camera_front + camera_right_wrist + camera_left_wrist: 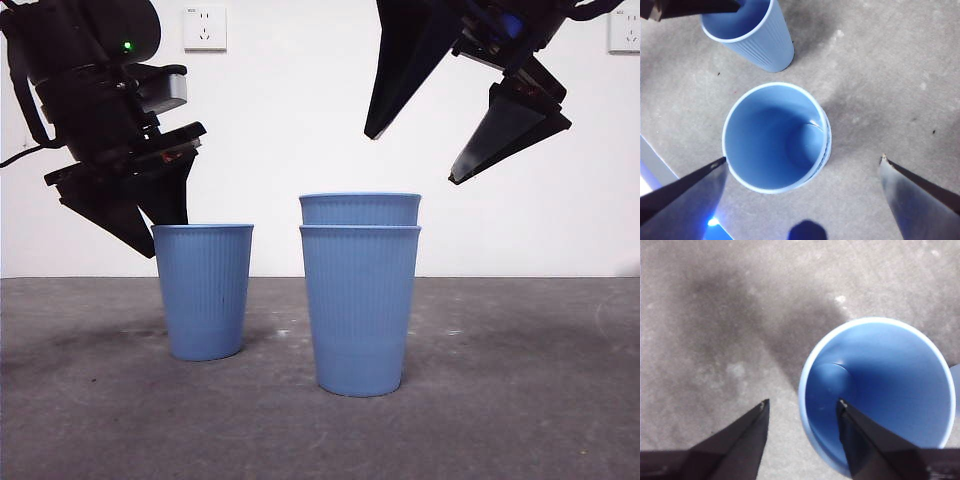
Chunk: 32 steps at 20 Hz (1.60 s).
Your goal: Pick up the cup on the top,put the cup on the left,pick up the cup in the middle,put the cup on the right
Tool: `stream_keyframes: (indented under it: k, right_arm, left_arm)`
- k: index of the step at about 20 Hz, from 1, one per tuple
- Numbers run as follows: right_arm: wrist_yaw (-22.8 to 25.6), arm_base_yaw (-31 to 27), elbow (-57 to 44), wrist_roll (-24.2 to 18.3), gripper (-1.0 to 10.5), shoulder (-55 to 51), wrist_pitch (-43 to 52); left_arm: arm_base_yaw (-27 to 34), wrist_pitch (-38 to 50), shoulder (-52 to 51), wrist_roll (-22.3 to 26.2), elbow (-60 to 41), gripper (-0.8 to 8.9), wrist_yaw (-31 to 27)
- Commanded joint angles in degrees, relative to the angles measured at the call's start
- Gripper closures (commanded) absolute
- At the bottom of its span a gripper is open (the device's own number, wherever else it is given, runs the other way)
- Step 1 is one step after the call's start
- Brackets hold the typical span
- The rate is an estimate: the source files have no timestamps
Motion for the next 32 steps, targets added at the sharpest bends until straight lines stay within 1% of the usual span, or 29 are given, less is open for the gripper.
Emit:
stream_keyframes:
  k: [1,4,6,7,8,10,14,17,19,21,23,29,32]
  right_arm:
    - [0.33,0.07,0.00,1.11,4.4,0.35,0.22]
    - [0.39,0.07,0.00,1.14,4.5,0.35,0.22]
    - [1.86,0.13,0.00,1.18,4.5,0.35,0.39]
    - [1.86,0.13,0.00,1.25,4.5,0.42,0.57]
    - [1.90,0.11,0.00,2.21,4.5,0.57,0.94]
    - [2.99,0.13,-0.02,2.71,4.5,1.31,1.81]
    - [3.06,0.55,0.00,3.69,5.8,4.35,2.23]
    - [3.10,0.55,-0.02,3.87,5.9,5.86,2.51]
    - [2.97,0.59,-0.02,4.22,6.8,6.08,3.30]
    - [2.86,0.72,-0.02,4.61,7.5,6.08,3.65]
    - [2.86,0.81,-0.02,4.92,7.9,6.08,3.63]
    - [2.73,0.90,-0.02,5.73,8.0,6.08,2.95]
    - [2.73,0.90,-0.02,6.05,8.4,6.08,2.21]
  left_arm:
    - [-0.11,0.04,0.11,-1.25,0.85,5.83,0.31]
    - [-0.13,-0.61,-1.18,-1.42,2.38,5.83,1.42]
    - [-0.13,-0.85,-3.15,-1.79,3.17,5.83,1.66]
    - [-0.11,-1.51,-4.42,-2.27,3.65,5.83,1.66]
    - [-0.11,-2.51,-5.84,-2.75,4.20,5.83,1.66]
    - [-0.11,-5.18,-9.53,-2.78,5.75,5.83,1.68]
    - [-0.50,-9.79,-19.91,-3.17,8.46,5.83,1.92]
    - [-0.87,-12.11,-27.28,-3.15,11.02,5.83,2.05]
    - [-0.87,-12.22,-31.41,-3.17,12.00,5.83,1.95]
    - [-0.87,-12.24,-34.40,-3.15,12.33,5.84,1.75]
    - [-0.87,-12.57,-36.13,-3.17,12.33,5.83,1.75]
    - [-0.87,-14.91,-36.57,-3.17,12.33,5.84,1.75]
    - [-0.87,-14.84,-36.63,-3.17,12.33,5.84,1.77]
